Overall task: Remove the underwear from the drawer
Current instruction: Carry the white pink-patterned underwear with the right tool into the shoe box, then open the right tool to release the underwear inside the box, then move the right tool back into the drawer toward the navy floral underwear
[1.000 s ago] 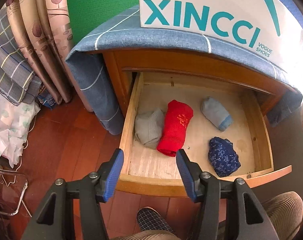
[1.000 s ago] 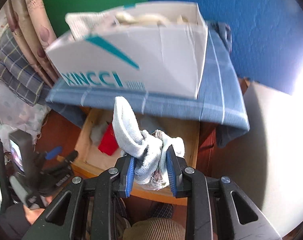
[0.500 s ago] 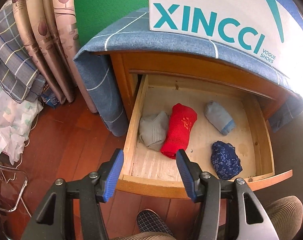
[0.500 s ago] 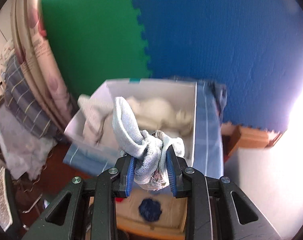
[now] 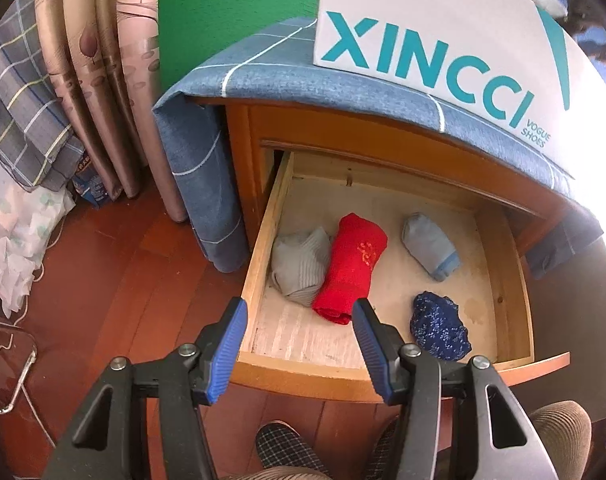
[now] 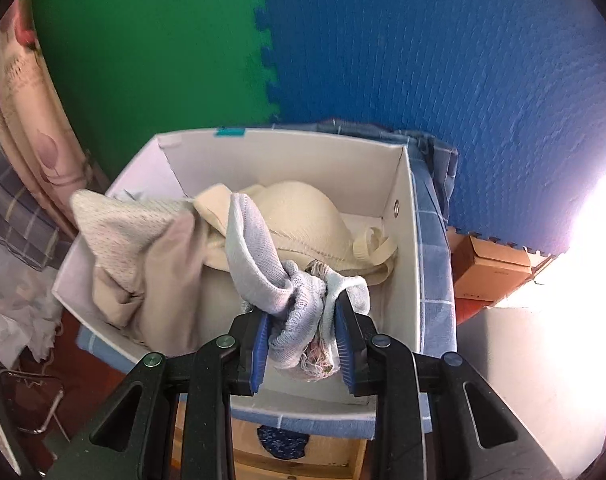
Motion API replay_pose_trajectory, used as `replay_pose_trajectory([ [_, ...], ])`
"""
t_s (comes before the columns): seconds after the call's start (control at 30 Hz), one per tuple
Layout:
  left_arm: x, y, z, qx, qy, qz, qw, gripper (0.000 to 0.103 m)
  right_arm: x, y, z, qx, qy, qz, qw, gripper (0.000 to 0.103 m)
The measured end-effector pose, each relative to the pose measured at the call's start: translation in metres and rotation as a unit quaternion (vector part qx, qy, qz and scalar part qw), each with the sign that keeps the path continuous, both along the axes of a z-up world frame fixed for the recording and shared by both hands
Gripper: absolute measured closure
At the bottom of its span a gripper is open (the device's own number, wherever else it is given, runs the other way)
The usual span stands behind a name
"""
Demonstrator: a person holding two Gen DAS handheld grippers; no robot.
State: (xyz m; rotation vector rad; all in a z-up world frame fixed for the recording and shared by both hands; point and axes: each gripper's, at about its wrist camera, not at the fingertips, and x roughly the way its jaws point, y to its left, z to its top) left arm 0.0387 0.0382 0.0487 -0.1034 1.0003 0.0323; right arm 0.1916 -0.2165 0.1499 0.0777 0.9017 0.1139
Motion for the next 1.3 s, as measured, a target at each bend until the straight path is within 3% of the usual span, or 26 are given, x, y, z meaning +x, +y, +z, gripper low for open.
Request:
replay_pose_trajectory([
  [0.17, 0.001, 0.002, -0.001, -0.011, 0.001, 0.001, 0.9999, 0.047, 0.012, 0.000, -0.019, -0.003, 0.027, -0.004, 1.000, 0.073],
  [0.43, 0.002, 0.009, -0.003, -0.029, 0.002, 0.006, 0.9995, 0.047, 0.017, -0.001, -0.025, 0.009, 0.024, -0.010, 1.000, 0.056],
  [0.7, 0.002, 0.010, -0.004, -0.035, 0.004, 0.009, 0.9993, 0.047, 0.008, -0.007, 0.001, 0.020, 0.004, -0.008, 1.000, 0.040],
  [0.97, 0.003, 0.014, -0.006, -0.047, 0.010, 0.017, 0.9987, 0.047, -0.046, -0.007, 0.020, 0.027, -0.001, 0.021, 0.999, 0.035],
  [1.13, 0.004, 0.018, -0.007, -0.058, 0.015, 0.022, 0.9979, 0.047, -0.091, -0.001, -0.006, 0.028, 0.025, 0.043, 0.998, 0.033],
  [1.3, 0.004, 0.023, -0.009, -0.067, 0.018, 0.030, 0.9972, 0.047, -0.116, 0.015, -0.068, 0.031, 0.090, 0.060, 0.994, 0.033],
])
